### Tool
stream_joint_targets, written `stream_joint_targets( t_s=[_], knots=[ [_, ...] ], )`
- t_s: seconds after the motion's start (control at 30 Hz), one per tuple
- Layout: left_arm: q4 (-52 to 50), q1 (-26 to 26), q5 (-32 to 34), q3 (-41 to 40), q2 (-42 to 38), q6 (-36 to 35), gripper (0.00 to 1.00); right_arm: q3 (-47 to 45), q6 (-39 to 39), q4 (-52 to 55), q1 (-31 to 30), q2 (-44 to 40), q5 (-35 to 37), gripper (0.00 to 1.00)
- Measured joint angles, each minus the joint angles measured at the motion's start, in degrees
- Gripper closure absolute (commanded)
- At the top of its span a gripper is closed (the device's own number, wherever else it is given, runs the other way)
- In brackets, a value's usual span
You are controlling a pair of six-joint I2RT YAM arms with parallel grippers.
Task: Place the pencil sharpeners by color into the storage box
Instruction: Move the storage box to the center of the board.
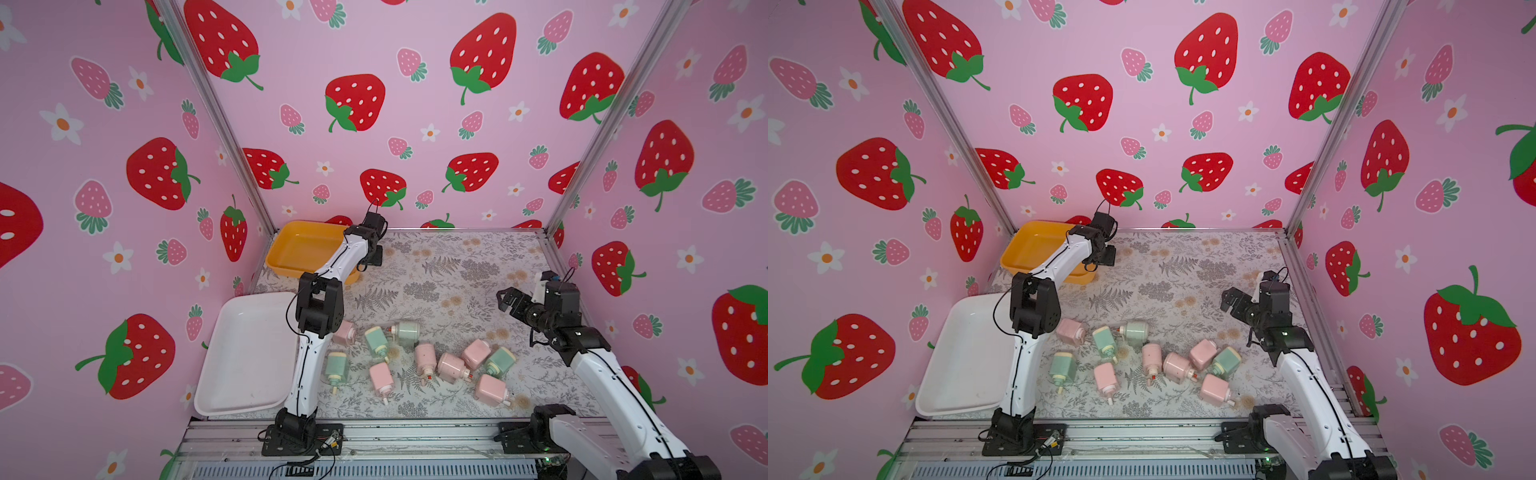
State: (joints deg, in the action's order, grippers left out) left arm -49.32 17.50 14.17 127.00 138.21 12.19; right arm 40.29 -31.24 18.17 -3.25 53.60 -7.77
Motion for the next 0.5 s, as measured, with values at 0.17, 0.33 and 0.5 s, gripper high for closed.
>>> stream_joint_targets(
  t_s=[0.17, 0.33, 0.5],
  knots=[
    [-1.1, -0.5, -0.9, 0.2, 0.2, 0.1, 0.55, -0.5, 0.0, 0.0, 0.0, 0.0, 0.4, 0.0],
    [-1.1, 0.2, -2.5, 0.3, 0.2, 1.2, 0.64, -1.0, 0.0, 0.1, -0.1, -0.2, 0.7, 0.0],
    [-1.4, 1.9, -2.9, 2.0, 0.2, 2.3, 0.67, -1.4, 0.0, 0.1, -0.1, -0.3, 1.3, 0.0]
  ],
)
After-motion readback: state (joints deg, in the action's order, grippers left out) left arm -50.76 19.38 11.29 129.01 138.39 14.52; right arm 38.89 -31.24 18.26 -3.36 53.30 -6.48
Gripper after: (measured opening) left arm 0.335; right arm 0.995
